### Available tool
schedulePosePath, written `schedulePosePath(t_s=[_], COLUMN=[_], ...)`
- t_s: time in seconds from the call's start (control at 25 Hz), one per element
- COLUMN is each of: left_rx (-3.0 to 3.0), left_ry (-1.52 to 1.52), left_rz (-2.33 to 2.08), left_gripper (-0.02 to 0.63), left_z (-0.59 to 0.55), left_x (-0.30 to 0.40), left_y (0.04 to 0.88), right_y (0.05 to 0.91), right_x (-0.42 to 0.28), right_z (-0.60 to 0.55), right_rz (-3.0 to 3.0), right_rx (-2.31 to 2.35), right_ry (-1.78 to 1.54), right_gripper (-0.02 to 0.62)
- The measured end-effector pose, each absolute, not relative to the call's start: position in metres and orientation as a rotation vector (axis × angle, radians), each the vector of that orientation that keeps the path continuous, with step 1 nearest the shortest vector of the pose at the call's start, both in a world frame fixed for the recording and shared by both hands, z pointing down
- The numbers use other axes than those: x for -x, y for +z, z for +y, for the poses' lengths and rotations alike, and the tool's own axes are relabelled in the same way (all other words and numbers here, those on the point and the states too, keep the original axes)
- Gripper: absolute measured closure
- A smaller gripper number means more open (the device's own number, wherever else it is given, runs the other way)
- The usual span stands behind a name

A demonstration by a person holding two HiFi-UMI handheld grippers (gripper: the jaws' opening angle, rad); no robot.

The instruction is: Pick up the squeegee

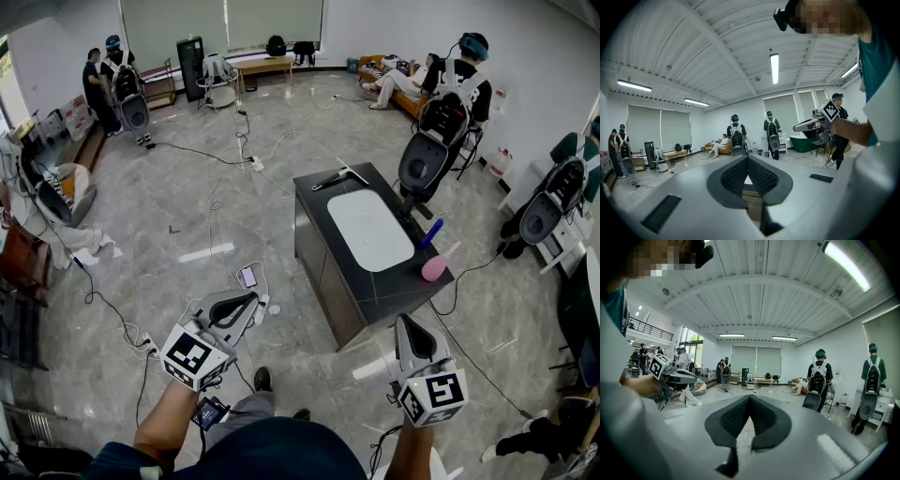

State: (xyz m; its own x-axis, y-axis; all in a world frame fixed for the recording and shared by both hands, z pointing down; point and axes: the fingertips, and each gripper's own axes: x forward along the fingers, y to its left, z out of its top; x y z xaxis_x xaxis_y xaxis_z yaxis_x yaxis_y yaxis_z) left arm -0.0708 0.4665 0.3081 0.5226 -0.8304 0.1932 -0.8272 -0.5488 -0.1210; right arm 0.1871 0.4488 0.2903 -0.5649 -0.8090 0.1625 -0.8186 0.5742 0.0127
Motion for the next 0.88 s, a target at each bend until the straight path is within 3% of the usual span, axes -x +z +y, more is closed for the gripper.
schedulePosePath(t_s=[0.88], left_rx=[2.792], left_ry=[-0.362], left_rz=[1.420], left_gripper=[0.600], left_z=[0.362], left_x=[0.119], left_y=[0.321], right_y=[0.297], right_x=[-0.149], right_z=[0.363], right_rz=[-2.651], right_rx=[-1.520], right_ry=[0.194], right_gripper=[0.584])
